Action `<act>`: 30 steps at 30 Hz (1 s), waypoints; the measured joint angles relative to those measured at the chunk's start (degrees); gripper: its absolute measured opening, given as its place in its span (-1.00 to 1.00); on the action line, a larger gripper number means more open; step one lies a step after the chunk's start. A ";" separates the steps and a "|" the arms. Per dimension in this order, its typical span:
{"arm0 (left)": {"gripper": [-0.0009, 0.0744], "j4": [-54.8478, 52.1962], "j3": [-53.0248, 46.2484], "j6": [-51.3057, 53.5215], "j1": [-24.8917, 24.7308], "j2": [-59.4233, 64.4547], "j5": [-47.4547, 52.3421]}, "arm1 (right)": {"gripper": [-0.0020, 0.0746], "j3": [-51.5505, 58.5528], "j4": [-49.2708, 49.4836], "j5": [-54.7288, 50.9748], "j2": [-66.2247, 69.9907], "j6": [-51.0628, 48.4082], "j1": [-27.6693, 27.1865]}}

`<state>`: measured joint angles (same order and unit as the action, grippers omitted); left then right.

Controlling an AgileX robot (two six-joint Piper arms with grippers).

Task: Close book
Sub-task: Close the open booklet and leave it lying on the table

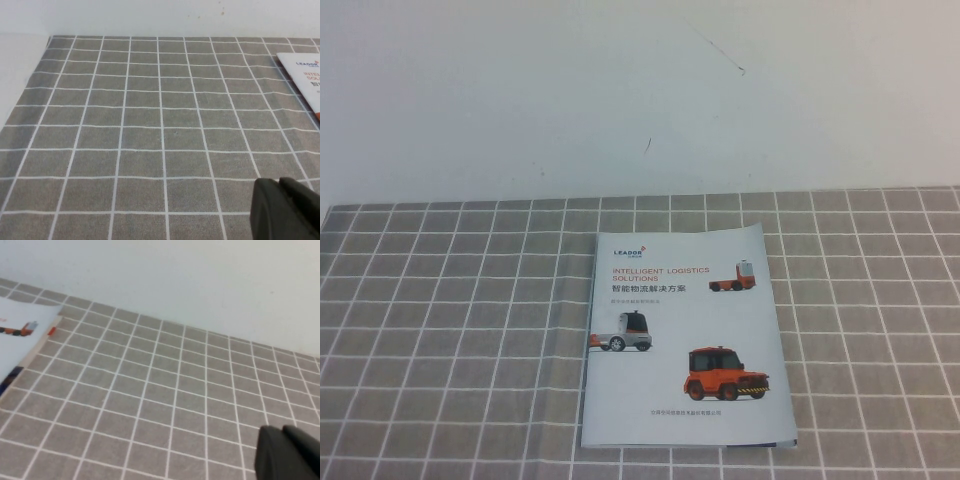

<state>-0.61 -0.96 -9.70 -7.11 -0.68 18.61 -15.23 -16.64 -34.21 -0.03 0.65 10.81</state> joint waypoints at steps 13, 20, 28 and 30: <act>-0.99 0.00 0.00 0.00 0.00 0.00 0.04 | -0.95 16.55 -0.23 14.10 -0.66 5.27 -7.65; -0.99 0.00 0.00 0.00 0.00 0.00 0.13 | -0.95 16.37 0.77 13.49 -0.66 6.69 -7.65; -0.99 0.00 0.00 0.00 0.00 0.00 0.16 | -0.95 16.37 14.40 13.81 -0.66 -7.67 -7.65; -0.99 0.00 0.00 0.00 0.00 0.00 0.16 | -0.95 16.37 15.49 13.81 -0.66 -8.70 -7.65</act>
<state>-0.61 -0.96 -9.70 -7.11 -0.68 18.77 1.13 -1.15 -20.40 -0.70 -8.05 3.16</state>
